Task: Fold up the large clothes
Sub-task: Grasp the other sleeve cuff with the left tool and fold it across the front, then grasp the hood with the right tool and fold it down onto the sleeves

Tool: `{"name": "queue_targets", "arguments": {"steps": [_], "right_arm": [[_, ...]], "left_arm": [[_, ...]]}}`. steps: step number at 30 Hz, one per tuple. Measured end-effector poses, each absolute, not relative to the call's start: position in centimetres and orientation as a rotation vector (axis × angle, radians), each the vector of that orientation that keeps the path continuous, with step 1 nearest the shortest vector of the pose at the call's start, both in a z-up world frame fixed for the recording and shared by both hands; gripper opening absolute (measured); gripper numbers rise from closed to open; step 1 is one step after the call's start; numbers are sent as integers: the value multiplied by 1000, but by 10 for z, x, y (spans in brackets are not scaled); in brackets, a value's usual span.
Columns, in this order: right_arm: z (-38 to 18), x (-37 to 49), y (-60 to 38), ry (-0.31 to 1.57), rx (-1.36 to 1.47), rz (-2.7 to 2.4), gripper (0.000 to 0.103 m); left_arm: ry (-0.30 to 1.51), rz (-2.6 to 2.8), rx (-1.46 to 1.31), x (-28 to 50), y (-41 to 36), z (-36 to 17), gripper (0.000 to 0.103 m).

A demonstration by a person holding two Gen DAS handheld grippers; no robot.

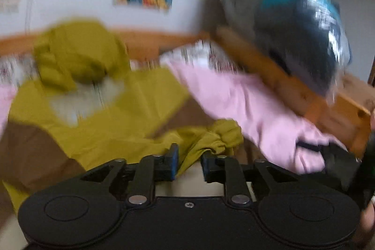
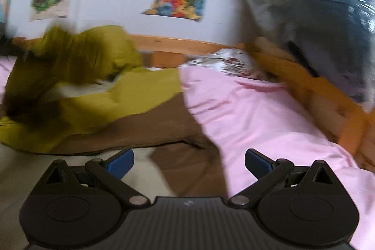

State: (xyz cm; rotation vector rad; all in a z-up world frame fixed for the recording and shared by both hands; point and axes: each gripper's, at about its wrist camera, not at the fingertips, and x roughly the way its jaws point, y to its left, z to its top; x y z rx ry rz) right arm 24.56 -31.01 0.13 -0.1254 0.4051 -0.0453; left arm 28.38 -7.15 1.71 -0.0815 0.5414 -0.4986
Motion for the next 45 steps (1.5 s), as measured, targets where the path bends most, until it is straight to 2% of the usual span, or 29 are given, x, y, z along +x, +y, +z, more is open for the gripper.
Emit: {"name": "queue_targets", "arguments": {"steps": [4, 6, 7, 8, 9, 19, 24, 28, 35, 40, 45], "right_arm": [[-3, 251, -322, 409, -112, -76, 103], [-4, 251, -322, 409, -117, -69, 103], [-5, 251, -320, 410, -118, -60, 103], [-6, 252, -317, 411, -118, -47, 103], [-7, 252, -315, 411, -116, -31, 103], [-12, 239, -294, 347, -139, 71, 103], [0, 265, -286, 367, -166, 171, 103], [39, 344, -263, 404, -174, 333, 103], [96, 522, -188, 403, -131, 524, 102], [112, 607, -128, 343, -176, 477, 98], [101, 655, -94, 379, -243, 393, 91]], "left_arm": [[596, -505, -114, 276, -57, 3, 41], [578, -484, -124, 266, -46, 5, 65], [560, -462, -126, 262, -37, 6, 72], [538, -431, -126, 258, -26, 9, 83], [521, -398, -123, 255, -19, 16, 88], [552, -128, -132, 277, 50, 18, 92], [638, -97, -67, 310, 71, 11, 94], [632, -107, -2, 347, 87, 17, 98], [616, -68, -171, 396, 118, 12, 99], [643, -59, -184, 397, 128, 1, 99], [633, -49, -177, 391, 139, 4, 99]]}}
